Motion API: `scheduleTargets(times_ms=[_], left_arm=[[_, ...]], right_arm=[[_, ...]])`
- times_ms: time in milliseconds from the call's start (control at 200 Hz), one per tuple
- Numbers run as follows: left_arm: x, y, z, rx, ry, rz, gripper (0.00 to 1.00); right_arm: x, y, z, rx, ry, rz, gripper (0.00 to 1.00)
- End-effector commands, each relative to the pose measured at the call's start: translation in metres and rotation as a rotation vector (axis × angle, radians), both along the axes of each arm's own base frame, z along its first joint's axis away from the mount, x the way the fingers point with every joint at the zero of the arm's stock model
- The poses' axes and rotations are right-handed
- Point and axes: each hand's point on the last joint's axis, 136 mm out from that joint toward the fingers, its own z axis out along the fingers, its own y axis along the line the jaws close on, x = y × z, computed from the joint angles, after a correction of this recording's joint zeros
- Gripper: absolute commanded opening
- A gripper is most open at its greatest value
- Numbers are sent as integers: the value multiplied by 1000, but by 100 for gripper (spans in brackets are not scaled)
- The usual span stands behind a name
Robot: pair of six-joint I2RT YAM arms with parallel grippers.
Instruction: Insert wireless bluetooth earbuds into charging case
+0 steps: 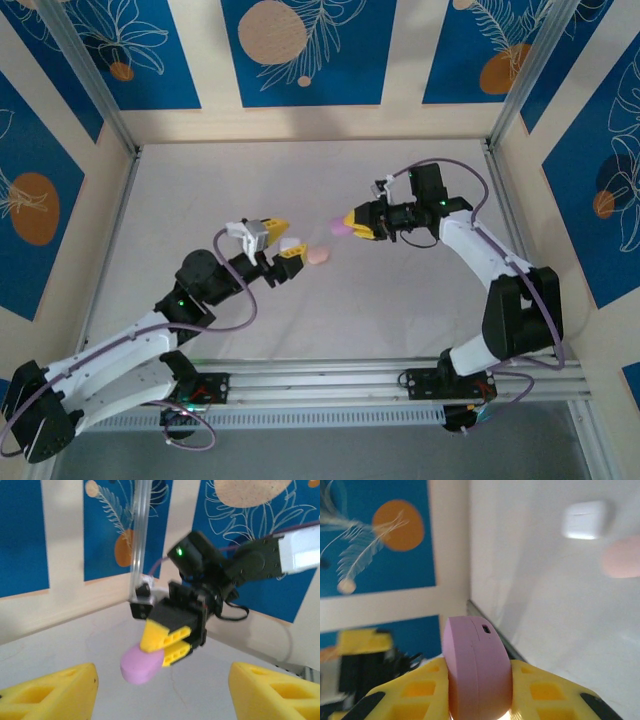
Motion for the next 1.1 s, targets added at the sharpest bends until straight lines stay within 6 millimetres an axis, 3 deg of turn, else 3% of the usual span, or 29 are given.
scheduleTargets(times_ms=[0, 180, 465, 970, 1095], left_arm=[[5, 12, -2, 18, 6, 77, 70], [7, 14, -4, 24, 16, 92, 71], [7, 11, -5, 31, 30, 78, 72], [7, 9, -6, 30, 39, 73, 72], [8, 9, -6, 30, 40, 73, 72]], right_arm=[[3, -11, -51, -113, 113, -66, 13], [6, -13, -97, -196, 201, -76, 14], [6, -5, -140, -272, 256, -52, 17], [-2, -15, -175, -380, 302, -56, 25], [-4, -18, -176, -397, 307, -57, 33]])
